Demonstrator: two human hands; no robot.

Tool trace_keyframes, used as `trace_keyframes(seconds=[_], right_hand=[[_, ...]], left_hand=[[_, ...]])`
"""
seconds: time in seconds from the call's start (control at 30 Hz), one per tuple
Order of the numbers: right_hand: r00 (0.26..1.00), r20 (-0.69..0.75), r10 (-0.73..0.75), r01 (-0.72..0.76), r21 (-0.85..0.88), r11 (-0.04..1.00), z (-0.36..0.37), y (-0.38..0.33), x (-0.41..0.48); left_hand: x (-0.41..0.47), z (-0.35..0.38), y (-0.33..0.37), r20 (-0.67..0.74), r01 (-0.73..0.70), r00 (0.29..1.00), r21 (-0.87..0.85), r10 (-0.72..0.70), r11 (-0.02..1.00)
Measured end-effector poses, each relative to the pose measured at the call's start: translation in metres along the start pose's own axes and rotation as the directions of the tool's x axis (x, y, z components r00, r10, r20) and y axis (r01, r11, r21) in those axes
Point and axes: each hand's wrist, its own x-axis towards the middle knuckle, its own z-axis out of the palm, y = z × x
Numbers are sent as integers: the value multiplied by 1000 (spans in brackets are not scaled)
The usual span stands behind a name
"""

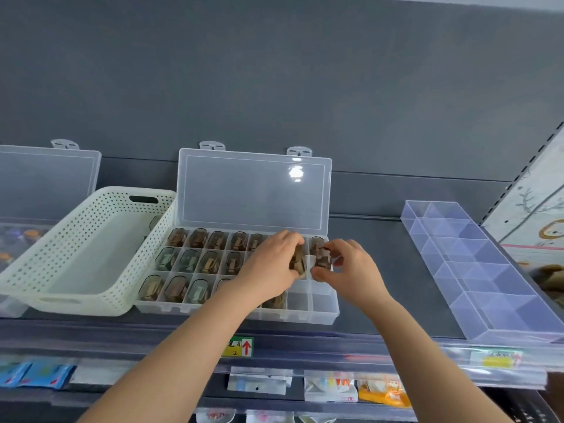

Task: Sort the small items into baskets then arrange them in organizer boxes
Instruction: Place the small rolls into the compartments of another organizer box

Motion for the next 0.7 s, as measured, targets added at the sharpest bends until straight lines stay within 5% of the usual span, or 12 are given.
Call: trace_keyframes(seconds=[0.7], right_hand=[[986, 161, 30, 17, -283, 959, 8, 11, 20]], left_hand=[[20, 13, -14, 142, -29, 990, 70, 19, 997]])
